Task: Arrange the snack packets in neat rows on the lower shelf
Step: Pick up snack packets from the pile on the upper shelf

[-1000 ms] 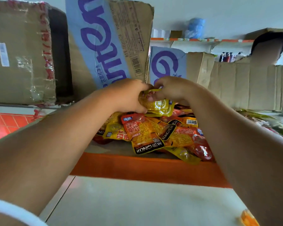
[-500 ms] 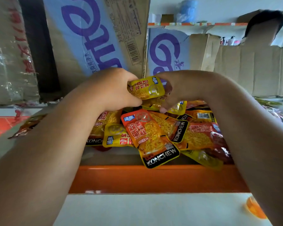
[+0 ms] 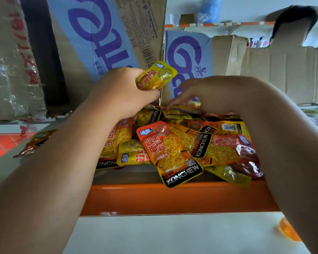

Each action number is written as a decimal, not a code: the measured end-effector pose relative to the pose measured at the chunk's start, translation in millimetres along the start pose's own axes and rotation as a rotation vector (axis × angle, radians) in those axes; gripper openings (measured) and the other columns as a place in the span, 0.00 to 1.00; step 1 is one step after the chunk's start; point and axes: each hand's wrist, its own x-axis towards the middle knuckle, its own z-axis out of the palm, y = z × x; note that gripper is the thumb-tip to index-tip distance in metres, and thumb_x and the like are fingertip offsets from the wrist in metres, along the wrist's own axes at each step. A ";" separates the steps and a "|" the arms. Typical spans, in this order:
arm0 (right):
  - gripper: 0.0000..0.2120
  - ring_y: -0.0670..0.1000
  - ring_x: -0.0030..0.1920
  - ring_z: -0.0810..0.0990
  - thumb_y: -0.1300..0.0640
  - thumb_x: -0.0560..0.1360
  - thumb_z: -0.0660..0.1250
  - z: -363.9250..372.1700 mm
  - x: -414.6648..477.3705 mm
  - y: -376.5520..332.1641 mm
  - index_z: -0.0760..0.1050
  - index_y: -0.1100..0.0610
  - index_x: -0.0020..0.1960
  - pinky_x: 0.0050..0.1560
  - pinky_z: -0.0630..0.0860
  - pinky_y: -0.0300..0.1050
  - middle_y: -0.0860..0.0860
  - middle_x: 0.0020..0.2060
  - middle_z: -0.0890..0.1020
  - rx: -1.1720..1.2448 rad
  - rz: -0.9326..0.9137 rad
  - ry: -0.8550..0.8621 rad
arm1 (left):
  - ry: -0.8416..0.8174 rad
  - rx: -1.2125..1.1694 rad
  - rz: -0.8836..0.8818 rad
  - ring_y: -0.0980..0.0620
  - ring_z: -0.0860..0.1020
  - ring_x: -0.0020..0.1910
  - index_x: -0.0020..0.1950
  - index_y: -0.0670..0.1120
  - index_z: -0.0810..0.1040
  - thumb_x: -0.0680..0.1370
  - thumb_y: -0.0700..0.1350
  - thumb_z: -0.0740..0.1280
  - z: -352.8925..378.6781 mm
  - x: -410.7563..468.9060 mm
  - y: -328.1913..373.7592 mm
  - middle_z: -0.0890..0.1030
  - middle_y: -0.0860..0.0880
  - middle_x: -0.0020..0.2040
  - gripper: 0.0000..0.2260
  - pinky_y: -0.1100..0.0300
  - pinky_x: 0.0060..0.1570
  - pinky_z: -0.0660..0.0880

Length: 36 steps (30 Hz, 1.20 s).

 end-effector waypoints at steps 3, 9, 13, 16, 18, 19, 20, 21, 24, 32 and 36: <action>0.42 0.60 0.62 0.80 0.71 0.70 0.52 2.9 2.3 -1.4 0.74 0.20 0.52 0.54 0.80 0.64 0.45 0.67 0.77 0.093 -0.013 -0.053 | -0.006 0.009 0.012 0.58 0.79 0.42 0.52 0.58 0.81 0.75 0.62 0.68 -1.2 -1.1 2.8 0.83 0.55 0.42 0.12 0.55 0.42 0.77; 0.13 0.51 0.40 0.78 0.48 0.82 0.62 2.4 5.5 -3.6 0.83 0.53 0.52 0.39 0.70 0.43 0.52 0.45 0.82 0.073 0.135 0.185 | -0.031 0.085 0.012 0.52 0.79 0.41 0.50 0.53 0.83 0.73 0.63 0.68 0.0 -0.7 3.9 0.82 0.50 0.42 0.15 0.46 0.43 0.79; 0.33 0.54 0.50 0.77 0.25 0.72 0.59 7.9 10.9 -15.7 0.75 0.55 0.54 0.46 0.70 0.48 0.51 0.48 0.77 -0.065 0.239 -0.034 | -0.003 0.163 0.019 0.49 0.77 0.43 0.50 0.49 0.84 0.72 0.62 0.70 1.3 0.7 4.4 0.77 0.47 0.45 0.18 0.48 0.43 0.76; 0.23 0.51 0.42 0.75 0.33 0.73 0.68 7.5 5.5 -22.7 0.72 0.52 0.53 0.39 0.68 0.45 0.48 0.42 0.74 -0.026 0.195 -0.029 | 0.010 0.239 0.028 0.45 0.77 0.52 0.64 0.49 0.80 0.71 0.65 0.68 1.4 -1.4 6.0 0.80 0.47 0.52 0.28 0.48 0.48 0.77; 0.18 0.49 0.36 0.75 0.40 0.74 0.71 5.8 0.7 -23.8 0.72 0.51 0.55 0.34 0.66 0.43 0.50 0.41 0.76 0.030 0.157 -0.011 | 0.035 0.277 0.049 0.44 0.78 0.54 0.68 0.54 0.78 0.70 0.68 0.65 1.4 -2.6 9.4 0.81 0.48 0.54 0.31 0.52 0.46 0.75; 0.18 0.49 0.37 0.76 0.42 0.73 0.71 4.7 -1.3 -23.6 0.73 0.50 0.56 0.34 0.67 0.43 0.50 0.42 0.77 0.056 0.139 0.005 | 0.046 0.286 0.063 0.44 0.78 0.54 0.68 0.56 0.77 0.68 0.69 0.63 0.5 -3.2 12.1 0.81 0.49 0.53 0.32 0.53 0.45 0.74; 0.18 0.49 0.39 0.76 0.42 0.72 0.72 3.6 -3.4 -23.0 0.73 0.50 0.55 0.35 0.67 0.43 0.50 0.45 0.78 0.081 0.122 0.035 | 0.054 0.290 0.083 0.44 0.79 0.52 0.66 0.57 0.78 0.67 0.70 0.61 -1.1 -3.9 15.7 0.81 0.50 0.51 0.31 0.54 0.43 0.72; 0.18 0.50 0.40 0.76 0.42 0.72 0.73 2.4 -4.4 -21.6 0.73 0.50 0.54 0.35 0.67 0.43 0.50 0.47 0.78 0.108 0.115 0.074 | 0.058 0.293 0.100 0.45 0.79 0.49 0.62 0.58 0.79 0.66 0.70 0.60 -3.1 -4.5 19.0 0.81 0.51 0.47 0.29 0.55 0.41 0.70; 0.19 0.53 0.48 0.76 0.41 0.71 0.74 -0.1 -4.2 -13.8 0.74 0.52 0.54 0.38 0.67 0.44 0.51 0.52 0.78 0.178 0.117 0.198 | 0.072 0.293 0.087 0.47 0.79 0.45 0.55 0.59 0.79 0.66 0.67 0.60 -17.0 -7.2 27.6 0.80 0.53 0.42 0.23 0.53 0.41 0.75; 0.22 0.57 0.49 0.75 0.41 0.74 0.70 -6.6 -9.8 2.3 0.74 0.57 0.55 0.46 0.68 0.48 0.53 0.47 0.75 0.172 0.198 0.205 | -0.034 0.154 -0.038 0.60 0.78 0.43 0.58 0.63 0.77 0.68 0.66 0.69 -26.9 -71.5 58.4 0.82 0.59 0.45 0.20 0.57 0.44 0.75; 0.21 0.58 0.51 0.77 0.41 0.74 0.70 -7.4 -13.0 6.0 0.76 0.56 0.56 0.48 0.71 0.49 0.54 0.48 0.77 0.187 0.199 0.190 | -0.068 0.189 -0.009 0.58 0.78 0.47 0.62 0.64 0.77 0.71 0.63 0.73 -8.5 -103.6 53.2 0.80 0.61 0.50 0.20 0.57 0.45 0.73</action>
